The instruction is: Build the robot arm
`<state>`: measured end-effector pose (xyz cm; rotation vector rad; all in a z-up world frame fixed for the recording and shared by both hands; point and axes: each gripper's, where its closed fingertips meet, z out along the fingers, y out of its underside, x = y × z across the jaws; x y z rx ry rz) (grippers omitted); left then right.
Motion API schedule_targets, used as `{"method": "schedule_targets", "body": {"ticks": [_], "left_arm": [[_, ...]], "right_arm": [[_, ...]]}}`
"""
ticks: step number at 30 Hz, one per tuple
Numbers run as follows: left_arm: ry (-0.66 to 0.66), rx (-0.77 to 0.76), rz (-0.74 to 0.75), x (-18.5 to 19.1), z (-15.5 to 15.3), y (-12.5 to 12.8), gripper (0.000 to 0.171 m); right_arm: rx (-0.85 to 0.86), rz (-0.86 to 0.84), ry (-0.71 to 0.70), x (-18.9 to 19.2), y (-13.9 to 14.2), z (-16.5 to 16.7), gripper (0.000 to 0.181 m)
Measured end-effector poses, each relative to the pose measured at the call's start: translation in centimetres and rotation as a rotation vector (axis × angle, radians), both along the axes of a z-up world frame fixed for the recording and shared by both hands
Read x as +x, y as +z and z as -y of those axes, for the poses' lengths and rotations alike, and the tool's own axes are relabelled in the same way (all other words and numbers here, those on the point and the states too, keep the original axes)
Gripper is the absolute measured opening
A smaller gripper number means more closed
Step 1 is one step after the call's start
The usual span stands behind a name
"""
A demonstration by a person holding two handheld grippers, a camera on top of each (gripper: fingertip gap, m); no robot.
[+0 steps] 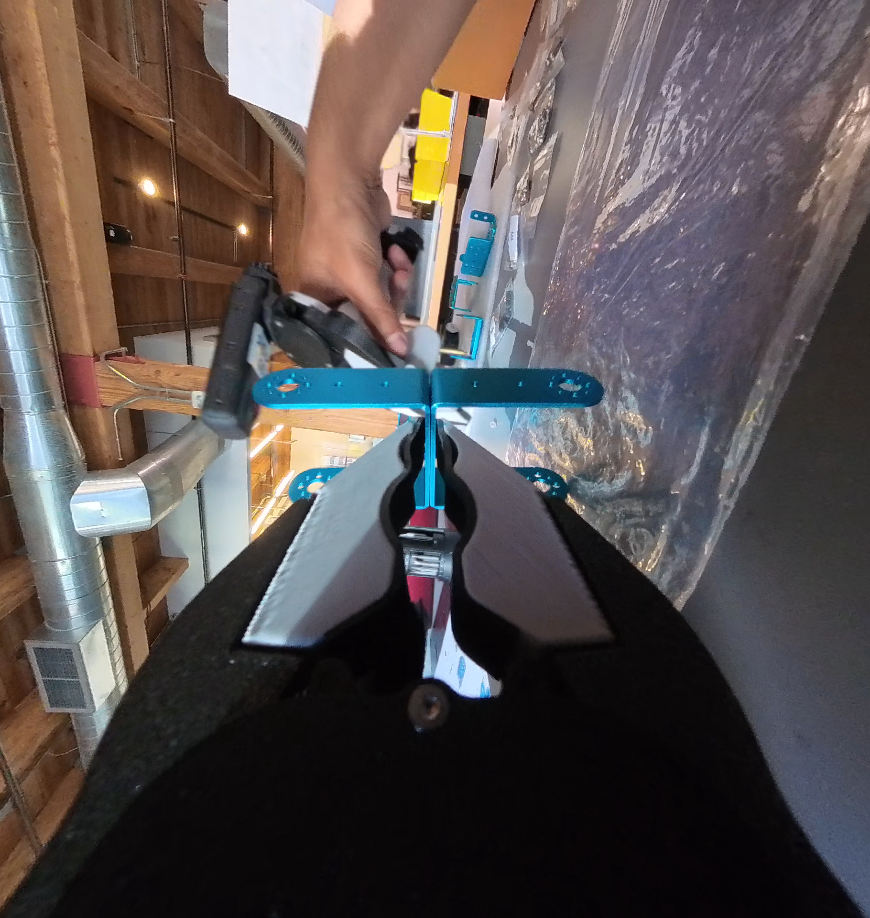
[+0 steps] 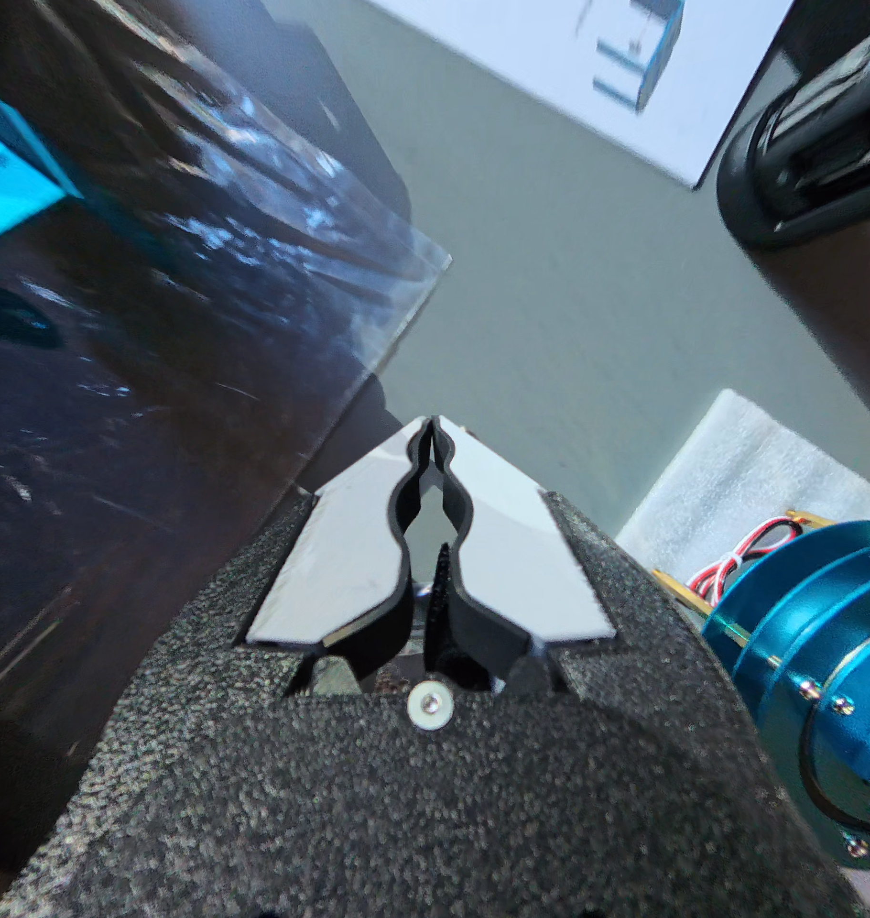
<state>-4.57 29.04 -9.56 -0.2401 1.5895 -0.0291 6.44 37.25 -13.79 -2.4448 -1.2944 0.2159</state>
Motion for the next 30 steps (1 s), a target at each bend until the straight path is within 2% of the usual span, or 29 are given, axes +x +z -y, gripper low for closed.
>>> {"method": "schedule_targets", "body": {"ticks": [4, 6, 10, 18, 22, 30], "left_arm": [[0.004, 0.009, -0.002, 0.2, 0.1, -0.1, 0.002], [0.006, 0.018, 0.0, 0.2, 0.1, -0.1, 0.002], [0.019, 0.016, 0.002, 0.2, -0.2, -0.1, 0.002], [0.021, 0.027, 0.005, 0.2, -0.2, -0.1, 0.002], [0.024, 0.02, 0.005, 0.2, -0.3, -0.1, 0.002], [0.021, 0.02, 0.005, 0.1, -0.3, -0.1, 0.002]], "right_arm": [[0.024, 0.025, 0.015, -0.8, 1.4, 0.8, 0.0], [0.028, 0.084, -0.014, 0.0, 0.5, 0.4, 0.0], [-0.084, 0.075, -0.072, 0.9, -1.3, -0.2, 0.017], [-0.071, 0.187, 0.073, -0.1, -1.6, -1.9, 0.012], [-0.106, 0.227, 0.063, 0.8, -2.1, -2.8, 0.014], [-0.135, 0.16, 0.088, 0.0, -2.5, -2.8, 0.009]]}}
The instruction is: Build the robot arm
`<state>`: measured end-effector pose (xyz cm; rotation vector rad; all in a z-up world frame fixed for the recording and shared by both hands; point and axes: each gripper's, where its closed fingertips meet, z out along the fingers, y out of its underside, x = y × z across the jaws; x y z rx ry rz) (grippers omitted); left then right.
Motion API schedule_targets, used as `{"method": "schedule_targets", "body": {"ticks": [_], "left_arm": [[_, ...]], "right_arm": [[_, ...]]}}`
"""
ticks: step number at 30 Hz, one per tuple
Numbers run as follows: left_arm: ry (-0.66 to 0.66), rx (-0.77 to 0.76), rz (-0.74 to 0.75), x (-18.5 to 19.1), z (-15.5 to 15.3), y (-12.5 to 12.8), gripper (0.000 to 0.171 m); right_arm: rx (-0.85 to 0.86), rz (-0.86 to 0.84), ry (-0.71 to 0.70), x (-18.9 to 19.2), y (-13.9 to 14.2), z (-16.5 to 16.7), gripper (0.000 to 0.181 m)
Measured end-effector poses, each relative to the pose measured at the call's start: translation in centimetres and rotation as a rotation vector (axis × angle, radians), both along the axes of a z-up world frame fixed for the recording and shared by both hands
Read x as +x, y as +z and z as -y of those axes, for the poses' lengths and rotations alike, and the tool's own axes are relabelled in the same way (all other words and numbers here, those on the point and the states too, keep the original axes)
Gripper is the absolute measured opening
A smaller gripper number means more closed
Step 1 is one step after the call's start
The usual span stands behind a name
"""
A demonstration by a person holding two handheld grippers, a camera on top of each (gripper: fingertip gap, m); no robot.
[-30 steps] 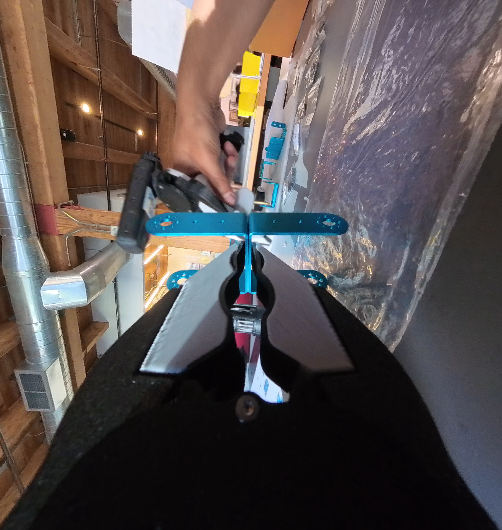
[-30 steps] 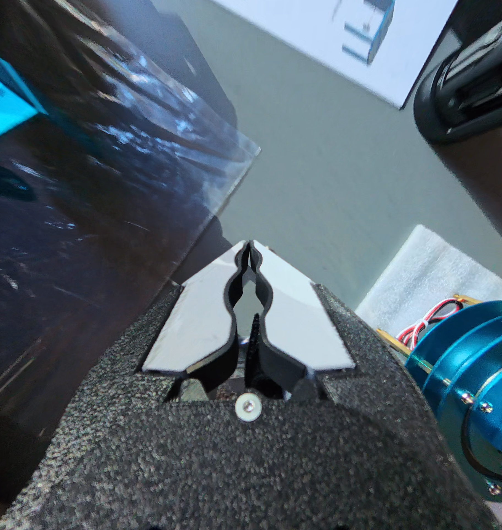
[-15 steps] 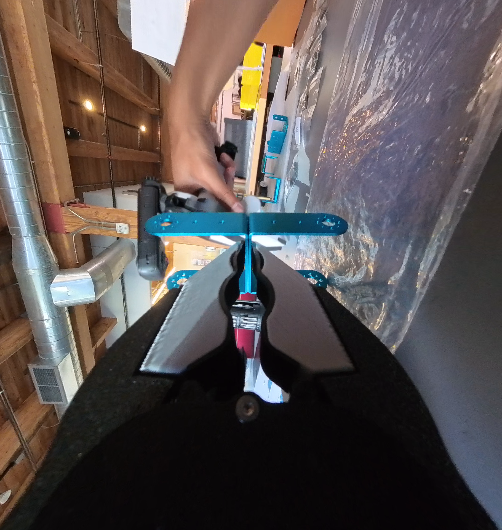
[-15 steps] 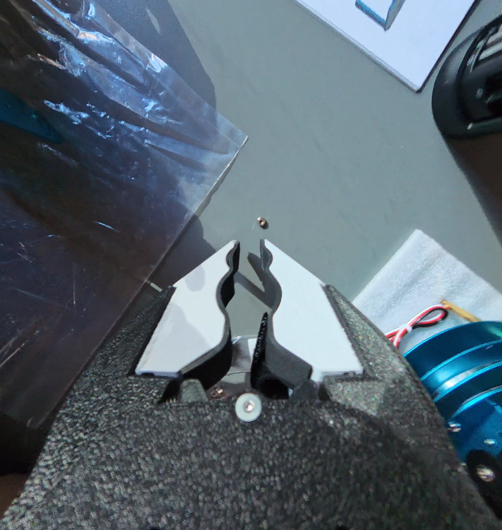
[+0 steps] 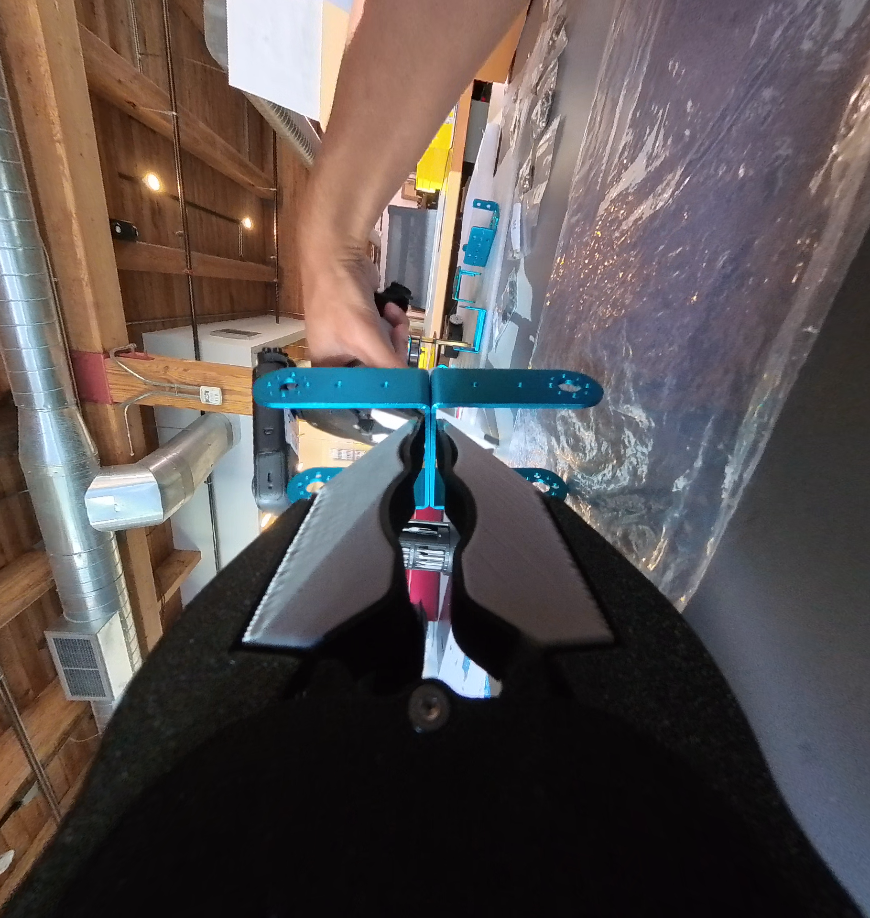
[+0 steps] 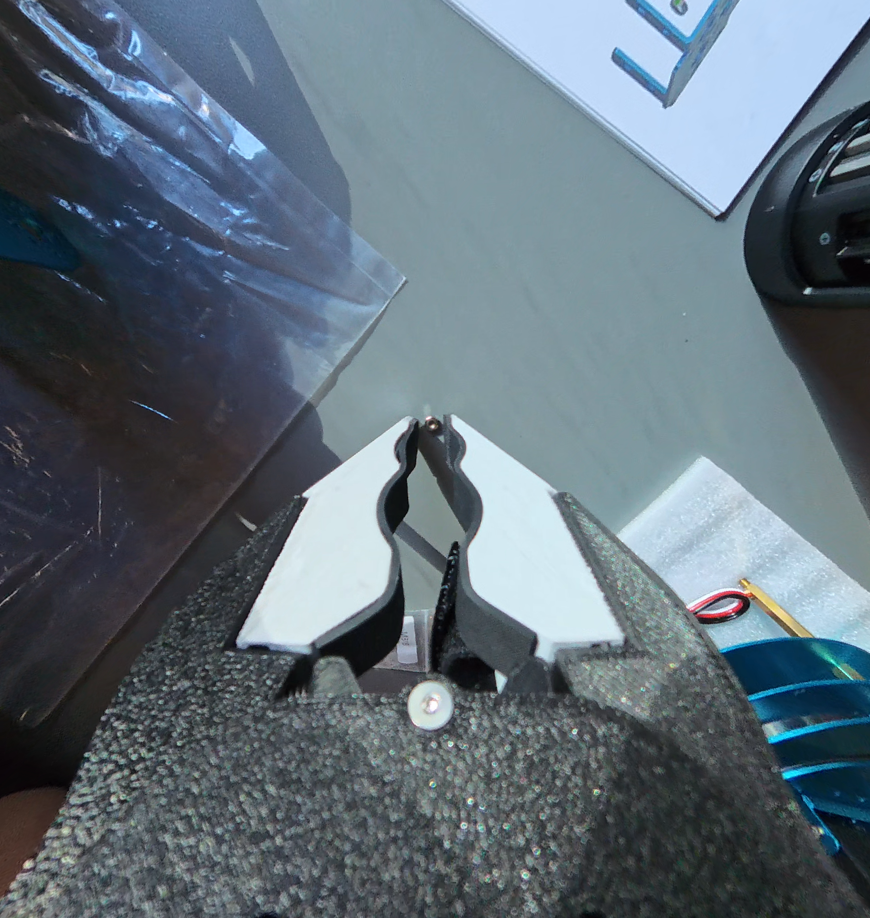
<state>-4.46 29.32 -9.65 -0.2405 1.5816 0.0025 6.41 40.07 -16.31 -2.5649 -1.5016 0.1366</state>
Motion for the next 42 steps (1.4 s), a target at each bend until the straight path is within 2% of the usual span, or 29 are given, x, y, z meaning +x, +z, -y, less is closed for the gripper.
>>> {"method": "schedule_targets", "body": {"ticks": [11, 15, 18, 23, 28, 35, 42], "left_arm": [[0.019, 0.028, 0.009, 0.0, -0.3, 0.0, 0.002], [0.036, 0.039, 0.008, 0.1, -0.5, 0.0, 0.002], [0.057, 0.068, 0.005, 0.4, -0.8, -0.1, 0.002], [0.086, 0.112, 0.004, 0.8, -0.8, -0.2, 0.002], [0.148, 0.221, 0.017, 1.3, -1.1, 0.0, 0.002], [0.185, 0.335, -0.018, 2.1, -1.7, -0.2, 0.002], [0.167, 0.436, -0.007, 2.7, -1.1, 1.2, 0.002]], "right_arm": [[-0.006, -0.037, -0.002, 0.0, 0.2, 0.3, 0.004], [0.032, -0.127, 0.019, -1.9, 3.4, 1.7, 0.004], [0.067, -0.236, 0.092, -5.3, 7.0, 4.1, 0.004], [0.101, -0.188, 0.171, -8.8, 9.2, 7.6, 0.004], [0.069, -0.13, 0.045, -9.0, 9.8, 8.0, 0.004], [0.047, -0.127, -0.137, -9.8, 12.2, 9.1, 0.004], [0.003, -0.099, -0.239, -9.4, 11.1, 9.2, 0.004]]}}
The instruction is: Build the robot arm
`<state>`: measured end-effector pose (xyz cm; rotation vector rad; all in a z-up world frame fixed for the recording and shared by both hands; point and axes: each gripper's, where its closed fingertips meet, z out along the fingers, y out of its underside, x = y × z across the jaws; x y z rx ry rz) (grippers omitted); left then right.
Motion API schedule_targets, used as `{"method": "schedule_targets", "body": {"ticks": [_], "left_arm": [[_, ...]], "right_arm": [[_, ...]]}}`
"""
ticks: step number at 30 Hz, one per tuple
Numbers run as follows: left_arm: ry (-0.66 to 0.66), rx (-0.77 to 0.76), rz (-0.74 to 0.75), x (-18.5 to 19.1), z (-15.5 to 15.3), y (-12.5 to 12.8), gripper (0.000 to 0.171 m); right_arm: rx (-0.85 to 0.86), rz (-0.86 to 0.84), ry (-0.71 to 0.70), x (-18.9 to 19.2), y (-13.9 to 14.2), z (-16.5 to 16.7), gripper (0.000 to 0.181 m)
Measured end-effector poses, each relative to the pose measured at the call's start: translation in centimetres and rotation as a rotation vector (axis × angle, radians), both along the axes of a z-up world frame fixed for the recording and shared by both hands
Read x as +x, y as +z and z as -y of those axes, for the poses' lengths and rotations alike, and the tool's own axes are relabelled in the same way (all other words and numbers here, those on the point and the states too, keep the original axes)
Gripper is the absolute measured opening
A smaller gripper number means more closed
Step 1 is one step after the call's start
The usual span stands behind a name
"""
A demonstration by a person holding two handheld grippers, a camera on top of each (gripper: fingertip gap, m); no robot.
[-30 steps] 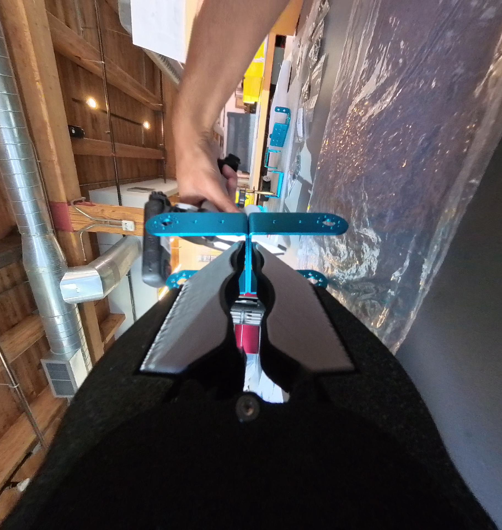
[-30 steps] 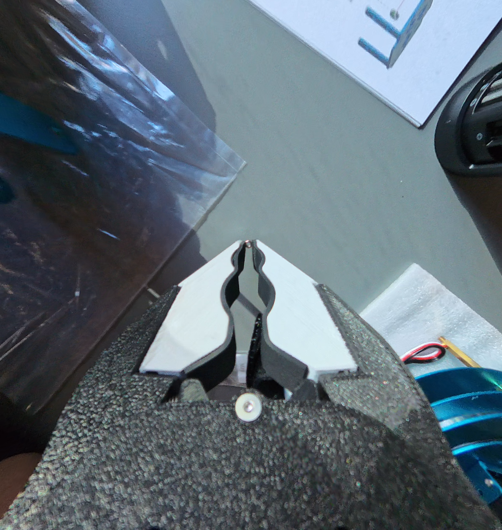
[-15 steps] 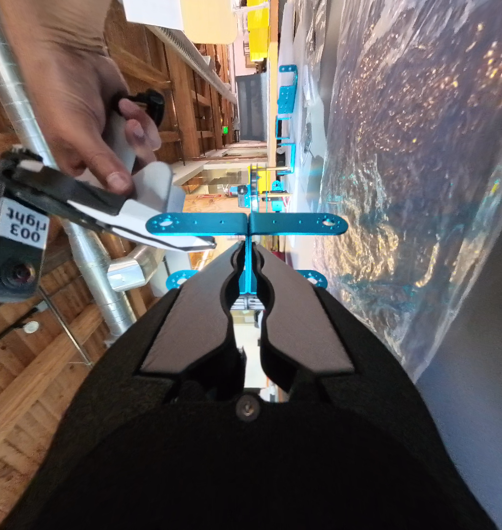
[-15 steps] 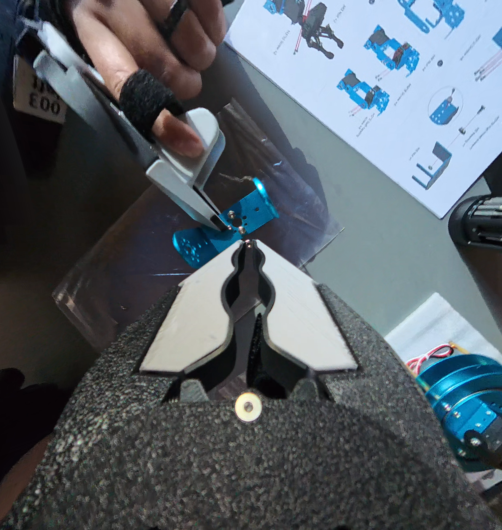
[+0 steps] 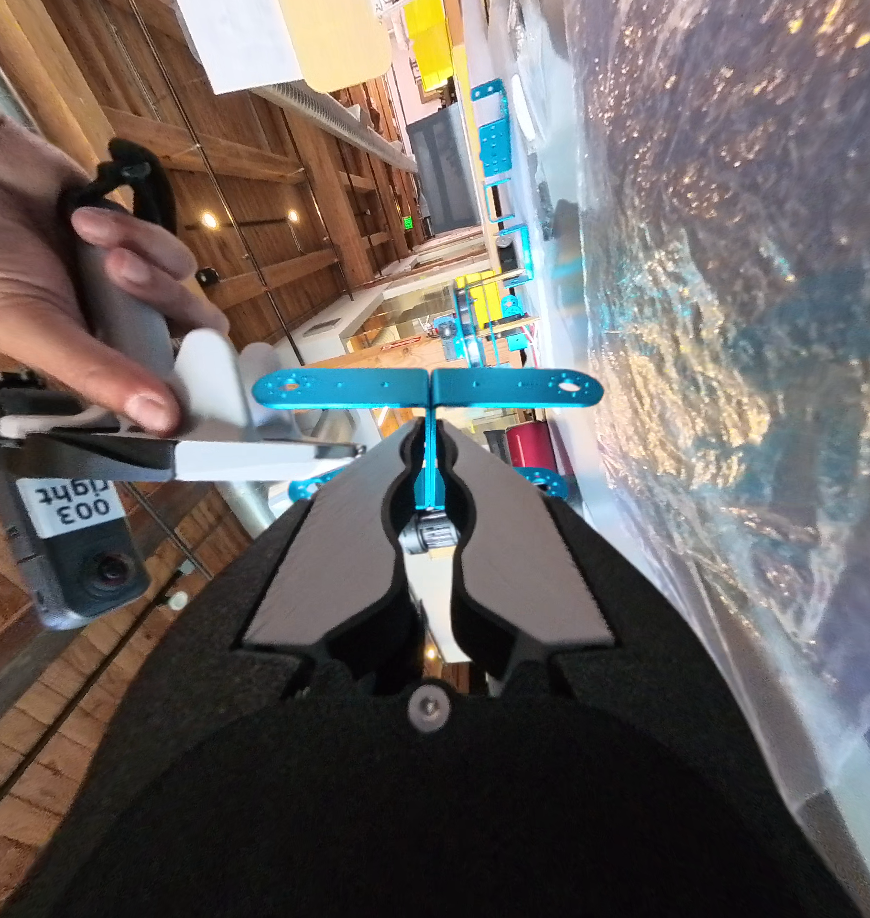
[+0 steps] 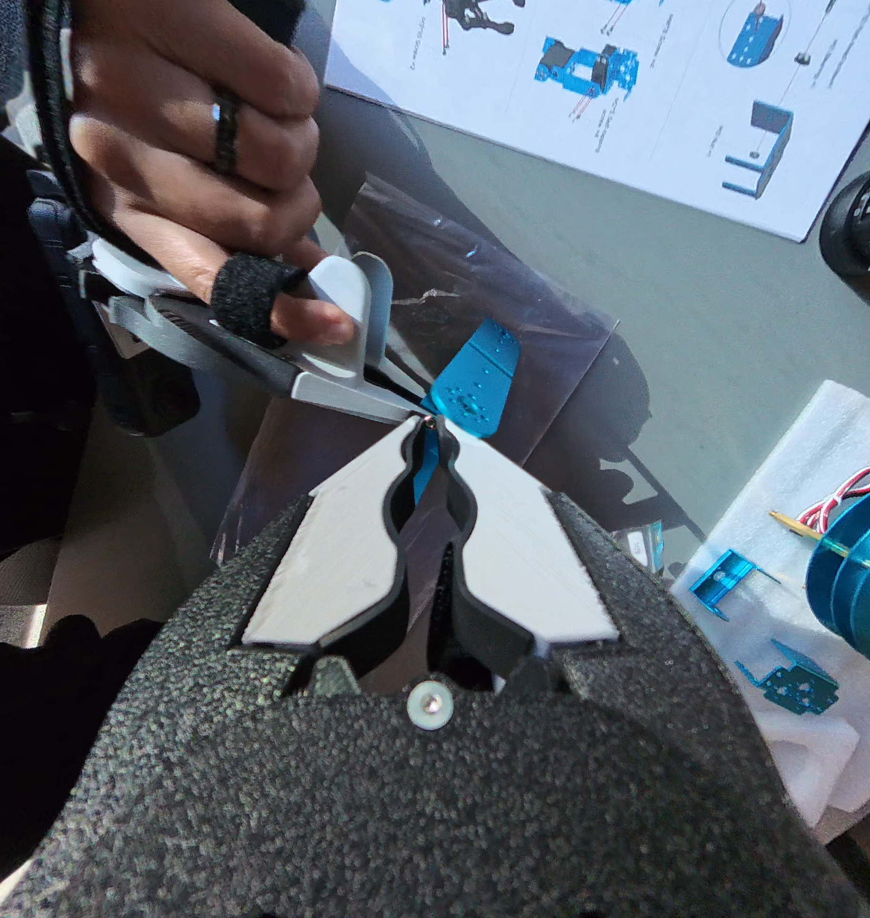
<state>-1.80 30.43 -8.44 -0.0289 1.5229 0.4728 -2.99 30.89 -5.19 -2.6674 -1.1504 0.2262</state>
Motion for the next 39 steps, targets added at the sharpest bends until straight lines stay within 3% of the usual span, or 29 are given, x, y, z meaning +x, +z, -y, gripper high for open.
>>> {"method": "schedule_targets", "body": {"ticks": [13, 20, 36, 39], "left_arm": [[0.038, 0.015, 0.055, 0.2, -0.5, 1.7, 0.002], [0.02, 0.023, 0.074, 0.4, 0.0, 2.2, 0.002], [0.009, -0.001, 0.026, 0.4, 0.1, 0.9, 0.002], [0.004, -0.01, 0.021, 0.4, 0.1, 0.6, 0.002]], "right_arm": [[-0.02, -0.021, -0.078, 0.9, -0.1, -0.3, 0.004], [-0.033, -0.072, -0.051, 0.4, -0.1, -0.2, 0.0], [-0.033, -0.091, -0.063, 1.5, -0.5, -0.6, 0.0], [-0.038, -0.147, -0.074, 1.5, -0.5, -0.7, 0.016]]}}
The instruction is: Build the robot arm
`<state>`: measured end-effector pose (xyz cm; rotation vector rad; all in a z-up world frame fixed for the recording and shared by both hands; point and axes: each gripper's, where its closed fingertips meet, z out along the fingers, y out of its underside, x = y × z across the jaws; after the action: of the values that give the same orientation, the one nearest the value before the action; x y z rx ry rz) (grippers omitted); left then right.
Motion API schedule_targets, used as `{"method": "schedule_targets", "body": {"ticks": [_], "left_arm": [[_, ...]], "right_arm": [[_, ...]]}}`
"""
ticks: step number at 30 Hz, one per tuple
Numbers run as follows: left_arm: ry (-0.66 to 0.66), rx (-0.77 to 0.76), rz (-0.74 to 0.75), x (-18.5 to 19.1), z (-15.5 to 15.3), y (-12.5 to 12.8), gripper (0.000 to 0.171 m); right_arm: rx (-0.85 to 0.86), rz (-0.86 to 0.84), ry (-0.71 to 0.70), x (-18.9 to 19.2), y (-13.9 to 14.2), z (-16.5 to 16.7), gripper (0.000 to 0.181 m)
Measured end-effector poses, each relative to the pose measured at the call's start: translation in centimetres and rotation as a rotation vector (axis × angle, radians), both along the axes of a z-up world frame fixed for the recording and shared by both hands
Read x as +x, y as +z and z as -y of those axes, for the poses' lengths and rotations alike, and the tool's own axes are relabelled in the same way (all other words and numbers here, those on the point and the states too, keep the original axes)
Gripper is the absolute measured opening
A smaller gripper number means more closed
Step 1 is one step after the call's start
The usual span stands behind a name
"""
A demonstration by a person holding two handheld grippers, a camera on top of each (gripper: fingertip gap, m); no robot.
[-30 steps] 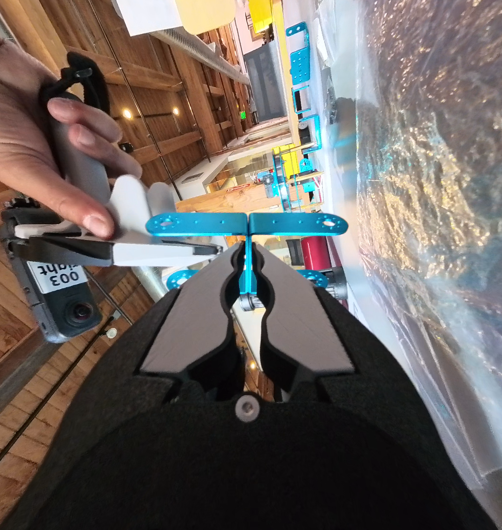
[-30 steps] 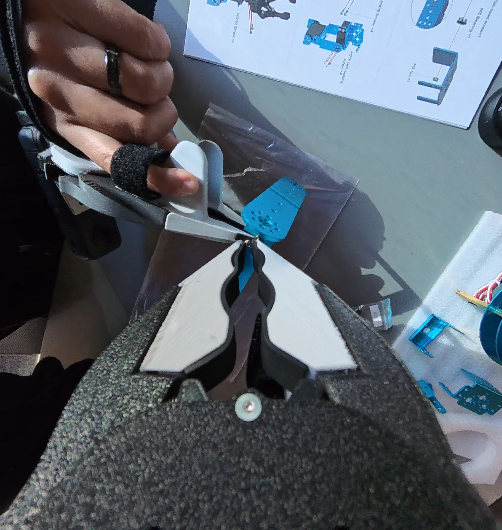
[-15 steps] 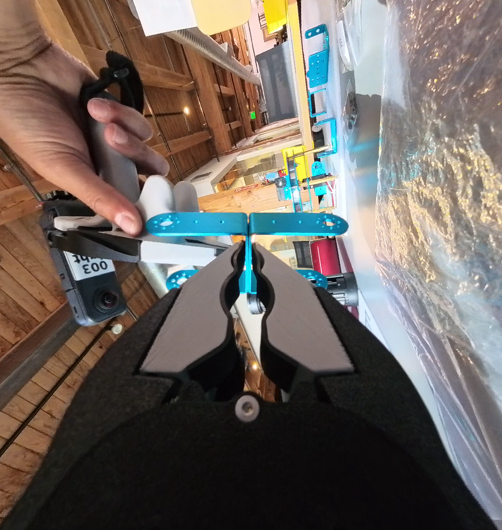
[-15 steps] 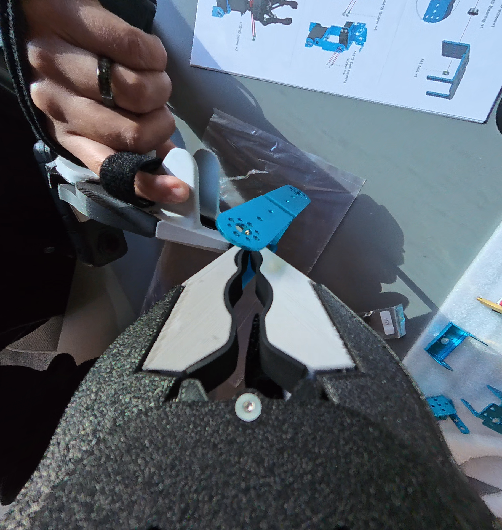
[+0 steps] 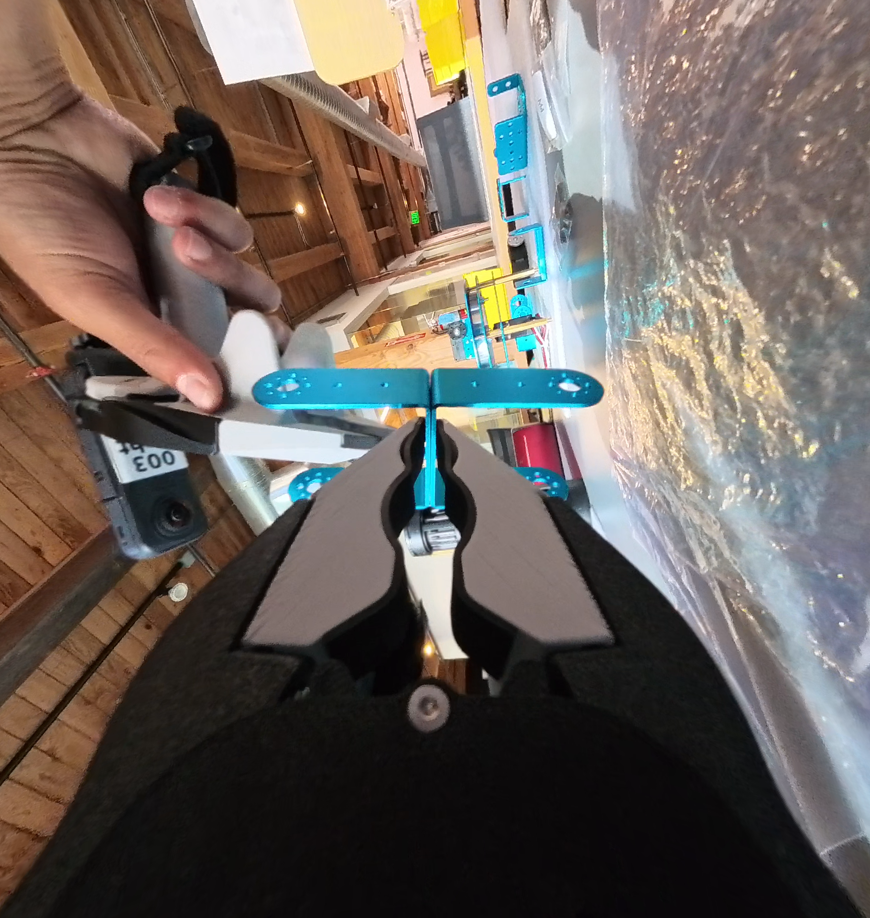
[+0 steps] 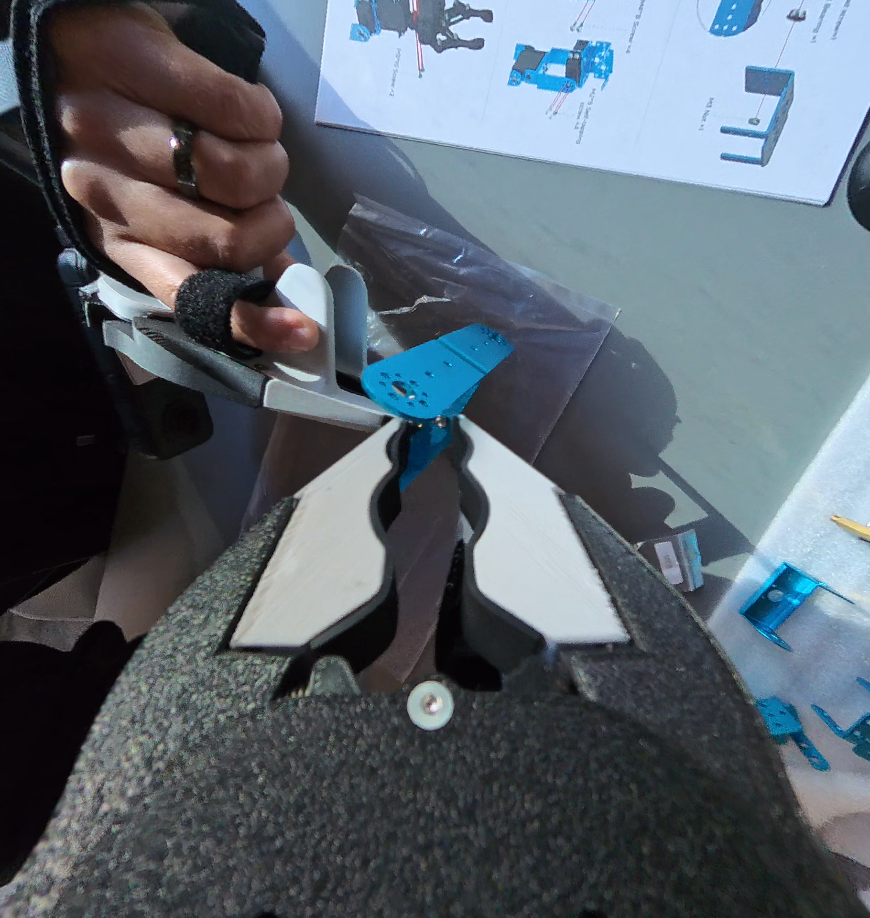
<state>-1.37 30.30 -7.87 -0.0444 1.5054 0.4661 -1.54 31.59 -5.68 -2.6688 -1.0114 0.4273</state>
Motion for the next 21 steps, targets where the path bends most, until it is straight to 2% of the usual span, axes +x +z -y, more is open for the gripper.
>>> {"method": "schedule_targets", "body": {"ticks": [2, 4, 7, 9, 12, 14, 15, 17, 21], "left_arm": [[-0.008, -0.015, 0.01, 0.0, 0.1, 0.0, 0.002], [-0.026, -0.026, 0.022, -0.2, 0.3, 0.1, 0.002], [-0.074, -0.021, 0.04, -0.6, 0.7, 0.1, 0.002], [-0.137, -0.058, 0.016, -0.9, 1.3, -0.7, 0.002], [-0.22, -0.155, -0.01, -1.3, 1.4, -0.6, 0.002], [-0.289, -0.188, -0.016, -1.5, 1.5, -0.1, 0.002], [-0.317, -0.208, -0.019, -1.5, 1.5, 0.1, 0.002], [-0.425, -0.218, -0.048, -1.5, 2.4, 0.0, 0.002], [-0.543, -0.229, -0.108, -0.8, 3.1, -0.9, 0.002]], "right_arm": [[-0.039, -0.023, -0.026, 0.5, -0.6, 0.0, 0.03], [-0.062, -0.09, -0.011, 0.6, -1.1, 0.1, 0.032], [-0.112, -0.336, 0.059, -0.2, -1.5, 0.9, 0.036], [-0.13, -0.475, 0.065, -0.2, -1.7, 1.2, 0.048], [0.009, -0.533, 0.114, 1.3, -1.9, 2.1, 0.041], [0.192, -0.645, 0.152, 1.3, -0.3, 2.4, 0.039], [0.295, -0.677, 0.179, 1.4, 0.1, 2.6, 0.029], [0.459, -0.67, 0.216, 1.3, -0.2, 3.0, 0.027], [0.54, -0.695, 0.266, -0.1, -1.3, 5.0, 0.03]]}}
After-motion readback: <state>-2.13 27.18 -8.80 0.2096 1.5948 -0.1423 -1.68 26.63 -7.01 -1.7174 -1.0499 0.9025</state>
